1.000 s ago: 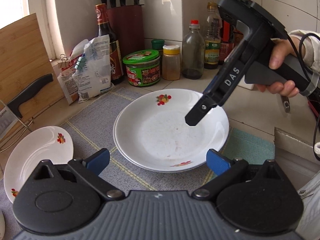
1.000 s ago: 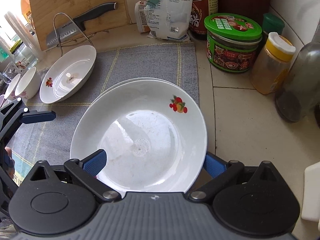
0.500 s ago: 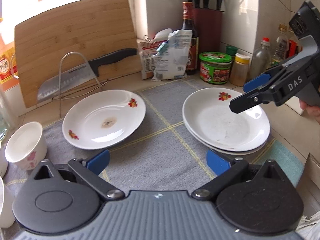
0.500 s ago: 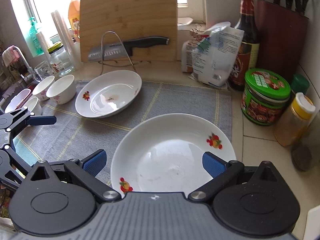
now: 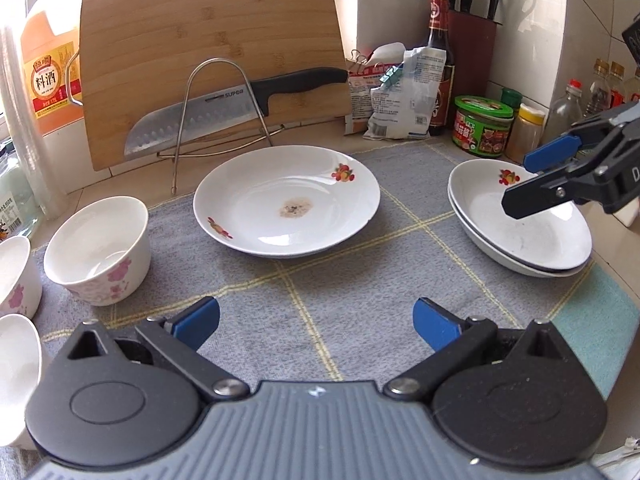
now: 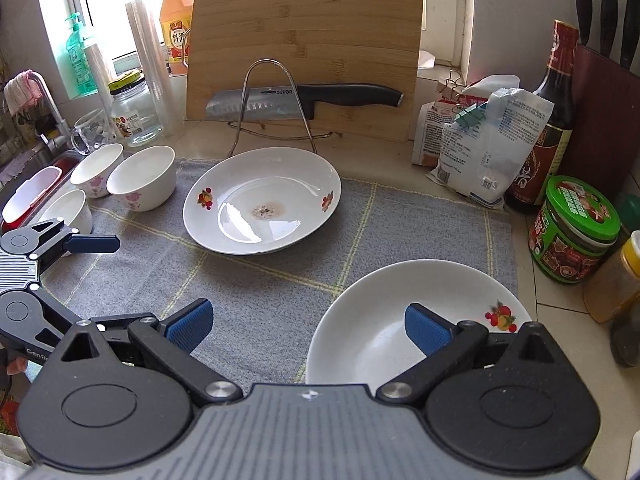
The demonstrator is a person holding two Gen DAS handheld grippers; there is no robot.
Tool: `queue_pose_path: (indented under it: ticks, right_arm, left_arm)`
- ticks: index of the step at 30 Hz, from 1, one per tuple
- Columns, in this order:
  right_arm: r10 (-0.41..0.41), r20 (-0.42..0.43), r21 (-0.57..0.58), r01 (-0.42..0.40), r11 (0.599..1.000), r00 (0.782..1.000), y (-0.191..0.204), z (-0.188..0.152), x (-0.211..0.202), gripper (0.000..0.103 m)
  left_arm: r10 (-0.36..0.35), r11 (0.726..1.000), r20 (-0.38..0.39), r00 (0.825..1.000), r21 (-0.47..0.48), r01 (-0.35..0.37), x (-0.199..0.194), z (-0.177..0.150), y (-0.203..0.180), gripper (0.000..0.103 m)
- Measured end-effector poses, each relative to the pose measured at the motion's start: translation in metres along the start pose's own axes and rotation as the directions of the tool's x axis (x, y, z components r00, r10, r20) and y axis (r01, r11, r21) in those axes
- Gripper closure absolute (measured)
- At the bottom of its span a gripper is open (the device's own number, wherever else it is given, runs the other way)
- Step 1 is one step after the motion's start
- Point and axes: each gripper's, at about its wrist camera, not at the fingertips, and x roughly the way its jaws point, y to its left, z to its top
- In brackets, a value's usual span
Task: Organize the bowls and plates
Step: 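Move the right gripper to the stained fruit-print plate by the cutting board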
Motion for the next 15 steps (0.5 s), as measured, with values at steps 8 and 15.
queue_pose_path:
  ticks: [8, 15]
  right_arm:
    - [-0.071, -0.021, 0.043, 0.072, 0.997, 0.997, 0.024, 0.009, 0.015, 0.0]
    - [-0.091, -0.061, 0.038, 0.094, 0.995, 0.994, 0.036, 0.017, 0.03, 0.0]
  left_arm:
    - [-0.065, 0.998, -0.005, 0.998, 0.027, 0.065, 0.018, -0.002, 0.026, 0.001]
    - [-0.046, 0.999, -0.002, 0.999, 0.008, 0.046, 0.038, -0.001, 0.033, 0.001]
